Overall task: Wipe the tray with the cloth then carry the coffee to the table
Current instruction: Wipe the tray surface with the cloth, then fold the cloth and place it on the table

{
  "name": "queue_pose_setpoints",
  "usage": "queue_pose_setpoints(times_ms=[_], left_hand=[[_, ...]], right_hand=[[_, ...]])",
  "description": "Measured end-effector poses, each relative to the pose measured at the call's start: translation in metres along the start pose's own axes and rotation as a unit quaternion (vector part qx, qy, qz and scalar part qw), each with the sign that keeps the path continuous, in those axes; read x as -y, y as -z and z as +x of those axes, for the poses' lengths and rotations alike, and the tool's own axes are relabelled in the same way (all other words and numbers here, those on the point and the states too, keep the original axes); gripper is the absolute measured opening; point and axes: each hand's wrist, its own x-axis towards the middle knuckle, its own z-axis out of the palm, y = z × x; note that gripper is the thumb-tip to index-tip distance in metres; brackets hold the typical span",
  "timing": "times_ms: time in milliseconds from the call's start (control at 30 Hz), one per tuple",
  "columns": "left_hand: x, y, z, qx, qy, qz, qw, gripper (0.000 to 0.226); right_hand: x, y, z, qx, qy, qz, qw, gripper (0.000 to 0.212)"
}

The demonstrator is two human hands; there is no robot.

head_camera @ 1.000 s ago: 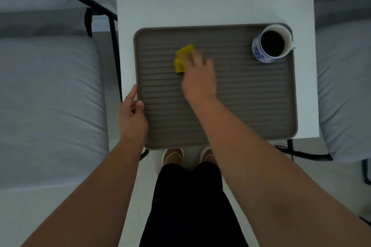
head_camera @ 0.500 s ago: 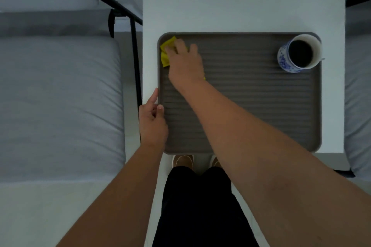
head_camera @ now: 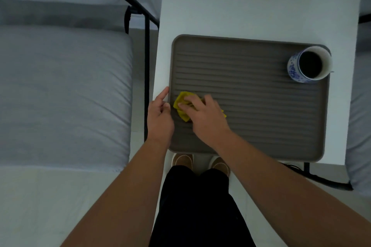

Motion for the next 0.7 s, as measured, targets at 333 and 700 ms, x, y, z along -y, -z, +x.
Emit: queue_pose_setpoints(times_ms=[333,700], left_hand=[[-0.021,-0.019,-0.033,-0.055,-0.138,0.158,0.976,0.03],[-0.072,-0.058,-0.079,0.187,-0.192,0.146,0.952,0.042]], right_hand=[[-0.015,0.057,-0.034,-0.145,-0.398,0.739,0.524,0.058],[-0.034,0.097,-0.047,-0.103,-0.369,0.849,0.364,0.035]])
